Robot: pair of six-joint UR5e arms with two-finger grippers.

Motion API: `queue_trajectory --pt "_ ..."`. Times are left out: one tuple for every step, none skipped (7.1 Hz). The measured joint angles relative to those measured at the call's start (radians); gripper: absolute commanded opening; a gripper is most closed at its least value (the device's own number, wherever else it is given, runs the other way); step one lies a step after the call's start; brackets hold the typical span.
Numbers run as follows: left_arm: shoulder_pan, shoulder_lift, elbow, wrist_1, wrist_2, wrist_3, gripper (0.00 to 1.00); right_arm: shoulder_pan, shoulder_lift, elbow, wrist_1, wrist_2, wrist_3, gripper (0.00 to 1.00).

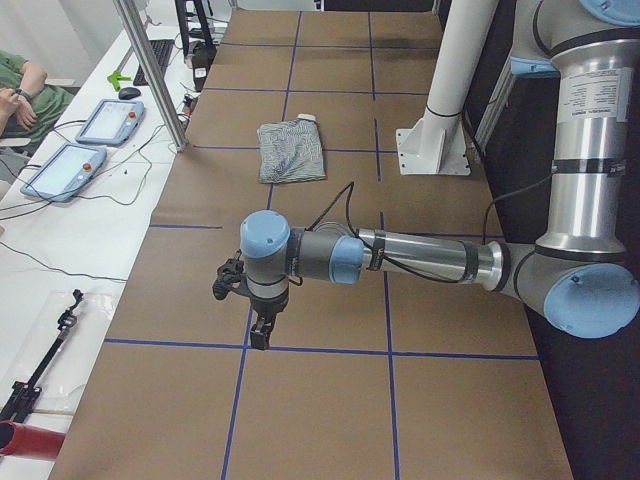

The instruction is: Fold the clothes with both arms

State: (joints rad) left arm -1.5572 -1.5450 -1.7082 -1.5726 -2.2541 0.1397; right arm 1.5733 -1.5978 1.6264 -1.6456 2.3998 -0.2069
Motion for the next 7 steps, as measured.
queue_trajectory --pt "0.001 0.002 -0.004 0.002 -0.011 0.000 1.00 0.005 -0.008 0.000 0.001 -0.002 0.012 1.00" --pt "0.001 0.004 -0.005 0.003 -0.015 0.001 1.00 0.014 -0.012 0.004 0.001 -0.003 0.032 1.00" --pt "0.000 0.006 -0.005 0.003 -0.017 0.003 1.00 0.020 -0.013 0.009 0.001 -0.003 0.060 1.00" --pt "0.000 0.006 -0.004 0.003 -0.017 0.005 1.00 0.022 -0.013 0.016 0.001 -0.003 0.084 1.00" --pt "0.000 0.006 -0.001 0.004 -0.018 0.003 1.00 0.023 -0.013 0.020 0.001 -0.003 0.096 1.00" --pt "0.000 0.006 0.005 0.004 -0.018 -0.002 1.00 0.024 -0.013 0.022 0.001 -0.004 0.103 1.00" --pt "0.000 0.006 0.009 0.005 -0.017 -0.020 1.00 0.025 -0.011 0.023 0.001 -0.004 0.122 1.00"
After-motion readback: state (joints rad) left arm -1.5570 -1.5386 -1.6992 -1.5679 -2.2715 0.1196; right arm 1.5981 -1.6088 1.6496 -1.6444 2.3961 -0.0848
